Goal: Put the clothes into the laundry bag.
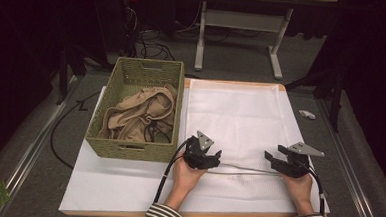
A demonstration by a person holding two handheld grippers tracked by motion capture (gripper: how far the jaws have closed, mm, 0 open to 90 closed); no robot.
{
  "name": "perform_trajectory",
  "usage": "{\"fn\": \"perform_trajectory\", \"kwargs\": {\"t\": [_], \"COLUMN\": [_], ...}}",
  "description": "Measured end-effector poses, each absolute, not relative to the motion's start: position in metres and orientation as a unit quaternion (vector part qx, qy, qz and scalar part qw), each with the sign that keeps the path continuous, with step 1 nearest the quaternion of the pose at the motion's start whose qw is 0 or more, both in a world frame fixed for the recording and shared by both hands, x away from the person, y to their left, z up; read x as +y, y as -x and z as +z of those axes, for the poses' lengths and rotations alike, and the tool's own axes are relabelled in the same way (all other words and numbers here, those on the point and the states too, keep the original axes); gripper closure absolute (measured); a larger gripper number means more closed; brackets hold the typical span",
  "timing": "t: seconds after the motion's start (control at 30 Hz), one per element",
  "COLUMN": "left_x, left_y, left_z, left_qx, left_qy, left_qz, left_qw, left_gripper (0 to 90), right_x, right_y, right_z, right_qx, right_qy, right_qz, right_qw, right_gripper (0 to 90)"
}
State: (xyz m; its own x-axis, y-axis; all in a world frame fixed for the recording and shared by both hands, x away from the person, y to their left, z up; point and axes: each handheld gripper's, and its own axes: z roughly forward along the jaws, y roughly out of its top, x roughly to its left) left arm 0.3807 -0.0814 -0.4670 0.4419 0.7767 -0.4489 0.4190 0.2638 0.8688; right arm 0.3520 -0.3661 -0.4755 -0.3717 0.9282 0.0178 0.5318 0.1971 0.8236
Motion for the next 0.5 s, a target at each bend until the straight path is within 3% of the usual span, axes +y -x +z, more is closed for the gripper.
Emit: {"fn": "perform_trajectory", "kwargs": {"t": [0.2, 0.5], "left_x": [-0.079, -0.077], "left_y": [-0.378, -0.373], "left_z": [-0.458, -0.447], "left_qx": [0.510, 0.498], "left_qy": [-0.579, -0.600], "left_qz": [0.145, 0.149], "left_qw": [0.620, 0.609], "left_gripper": [23.9, 22.2], "right_x": [-0.366, -0.366], "right_y": [-0.352, -0.352], "right_z": [-0.476, -0.476], "right_qx": [0.731, 0.730], "right_qy": [-0.500, -0.498], "right_qz": [0.389, 0.391], "right_qw": [0.254, 0.255], "right_gripper": [36.5, 36.2]}}
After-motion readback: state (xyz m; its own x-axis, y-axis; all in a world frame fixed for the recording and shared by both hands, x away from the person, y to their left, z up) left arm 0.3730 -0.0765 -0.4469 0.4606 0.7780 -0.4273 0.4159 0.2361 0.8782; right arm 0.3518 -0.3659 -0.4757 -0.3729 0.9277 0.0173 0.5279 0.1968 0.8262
